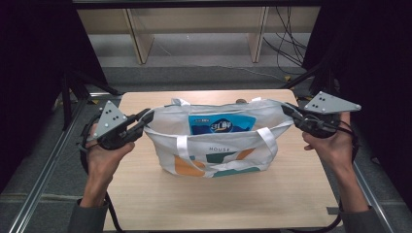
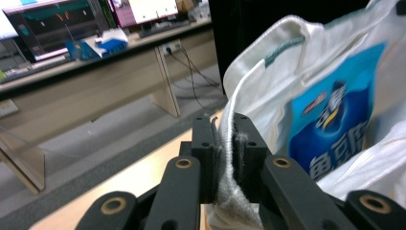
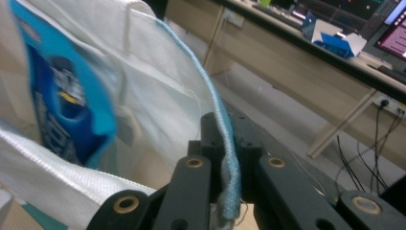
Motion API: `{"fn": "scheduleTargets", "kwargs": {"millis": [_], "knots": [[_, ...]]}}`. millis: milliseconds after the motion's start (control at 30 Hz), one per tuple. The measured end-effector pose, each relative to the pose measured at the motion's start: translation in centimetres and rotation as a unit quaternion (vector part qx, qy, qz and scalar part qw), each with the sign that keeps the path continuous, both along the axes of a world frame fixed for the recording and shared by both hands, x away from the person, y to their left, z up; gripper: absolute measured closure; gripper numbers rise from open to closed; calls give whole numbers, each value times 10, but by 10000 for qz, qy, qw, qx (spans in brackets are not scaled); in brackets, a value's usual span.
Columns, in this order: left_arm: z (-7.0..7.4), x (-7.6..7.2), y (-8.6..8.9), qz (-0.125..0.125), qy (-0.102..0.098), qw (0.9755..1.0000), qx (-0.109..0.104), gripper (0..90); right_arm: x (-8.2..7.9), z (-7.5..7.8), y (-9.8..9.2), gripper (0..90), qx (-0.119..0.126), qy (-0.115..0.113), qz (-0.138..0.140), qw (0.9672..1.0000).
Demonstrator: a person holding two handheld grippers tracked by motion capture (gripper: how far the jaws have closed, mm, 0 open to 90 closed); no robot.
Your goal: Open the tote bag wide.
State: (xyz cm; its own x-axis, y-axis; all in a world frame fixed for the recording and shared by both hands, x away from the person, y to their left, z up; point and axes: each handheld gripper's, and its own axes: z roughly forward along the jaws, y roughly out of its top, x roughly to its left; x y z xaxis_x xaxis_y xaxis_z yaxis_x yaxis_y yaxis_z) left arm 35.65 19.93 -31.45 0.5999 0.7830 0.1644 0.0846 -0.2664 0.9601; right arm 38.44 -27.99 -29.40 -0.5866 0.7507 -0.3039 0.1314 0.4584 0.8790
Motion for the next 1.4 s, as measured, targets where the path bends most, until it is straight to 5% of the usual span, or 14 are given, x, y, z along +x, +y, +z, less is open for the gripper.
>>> {"fn": "scheduleTargets", "kwargs": {"millis": [133, 400, 500, 533, 667, 700, 933, 1100, 1267, 1300, 1333, 1400], "knots": [[-11, 5, -1, 6, 105, 9998, -157, 804, 6, -12, 1, 864, 51, 25, -78, 10000], [-41, 35, -7, 222, 493, 9985, 48, 804, 21, -37, 4, 863, -66, 356, -217, 9991], [-53, 42, -5, 197, 603, 9980, 29, 804, 22, -45, 5, 862, -52, 322, -217, 9992], [-64, 46, -3, 157, 796, 9967, -37, 804, 22, -54, 4, 862, 43, 309, -175, 9994], [-72, 49, -2, 197, 884, 9959, 10, 803, 23, -67, 4, 861, 214, 180, -217, 9994], [-75, 49, -3, 207, 884, 9957, 162, 804, 27, -77, 7, 861, -104, 448, -226, 9987], [-89, 53, -5, 188, 978, 9944, 344, 803, 33, -94, 3, 860, -121, 571, -196, 9981], [-102, 57, -4, 244, 1061, 9926, 529, 791, 34, -106, 7, 859, -378, 670, -149, 9969], [-121, 62, -4, 202, 1265, 9886, 791, 787, 39, -122, 10, 857, -520, 871, -159, 9947], [-124, 61, -6, 234, 1307, 9889, 669, 785, 41, -125, 10, 857, -613, 873, -112, 9942], [-125, 62, -4, 172, 1330, 9872, 859, 784, 41, -129, 11, 857, -634, 923, -106, 9937], [-128, 61, -6, 220, 1352, 9883, 673, 781, 41, -135, 12, 856, -618, 1122, -92, 9917]]}}
